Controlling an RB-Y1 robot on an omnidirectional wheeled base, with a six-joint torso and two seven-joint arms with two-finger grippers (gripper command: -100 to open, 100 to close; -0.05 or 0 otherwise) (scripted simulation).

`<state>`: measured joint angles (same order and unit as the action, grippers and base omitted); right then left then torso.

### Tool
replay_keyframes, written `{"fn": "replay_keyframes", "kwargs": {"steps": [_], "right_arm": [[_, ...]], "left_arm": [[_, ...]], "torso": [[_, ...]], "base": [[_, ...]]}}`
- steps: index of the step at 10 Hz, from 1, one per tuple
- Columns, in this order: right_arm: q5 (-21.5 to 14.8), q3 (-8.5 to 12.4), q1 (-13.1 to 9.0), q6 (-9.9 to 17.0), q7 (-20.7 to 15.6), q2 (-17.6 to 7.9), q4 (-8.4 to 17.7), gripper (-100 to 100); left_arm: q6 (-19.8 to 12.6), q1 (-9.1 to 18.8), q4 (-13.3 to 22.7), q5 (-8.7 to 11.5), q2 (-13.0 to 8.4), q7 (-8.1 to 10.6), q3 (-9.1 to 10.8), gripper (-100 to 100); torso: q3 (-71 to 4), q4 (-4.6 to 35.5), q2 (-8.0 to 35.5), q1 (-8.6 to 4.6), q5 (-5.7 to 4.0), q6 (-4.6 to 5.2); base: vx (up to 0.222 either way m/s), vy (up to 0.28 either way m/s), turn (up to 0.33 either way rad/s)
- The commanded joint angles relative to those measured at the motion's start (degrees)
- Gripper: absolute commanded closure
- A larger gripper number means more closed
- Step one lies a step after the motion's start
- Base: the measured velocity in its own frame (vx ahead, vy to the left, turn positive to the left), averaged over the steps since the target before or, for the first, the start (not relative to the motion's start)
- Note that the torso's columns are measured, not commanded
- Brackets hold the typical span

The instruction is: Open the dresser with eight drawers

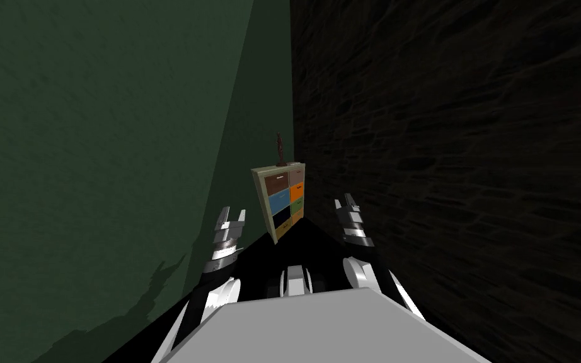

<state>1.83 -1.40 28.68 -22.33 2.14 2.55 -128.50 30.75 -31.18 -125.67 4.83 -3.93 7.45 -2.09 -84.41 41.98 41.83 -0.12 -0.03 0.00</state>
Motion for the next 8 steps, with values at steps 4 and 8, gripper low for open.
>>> {"fn": "replay_keyframes", "kwargs": {"steps": [4,8], "right_arm": [[0.0,0.0,0.02,0.0,0.0,0.01,0.0,0],[0.0,0.0,0.01,0.0,0.0,0.0,0.0,0]], "left_arm": [[0.05,0.72,6.04,1.29,-3.85,0.45,-1.27,-100],[-0.01,1.15,10.41,2.26,-4.08,0.79,-2.2,-100]], "torso": [[-0.25,0.26,0.32,0.01,0.0,0.0],[-0.12,0.32,0.54,0.19,0.05,0.01]], "base": [[0.204,-0.12,0.17],[0.172,-0.107,0.151]]}}
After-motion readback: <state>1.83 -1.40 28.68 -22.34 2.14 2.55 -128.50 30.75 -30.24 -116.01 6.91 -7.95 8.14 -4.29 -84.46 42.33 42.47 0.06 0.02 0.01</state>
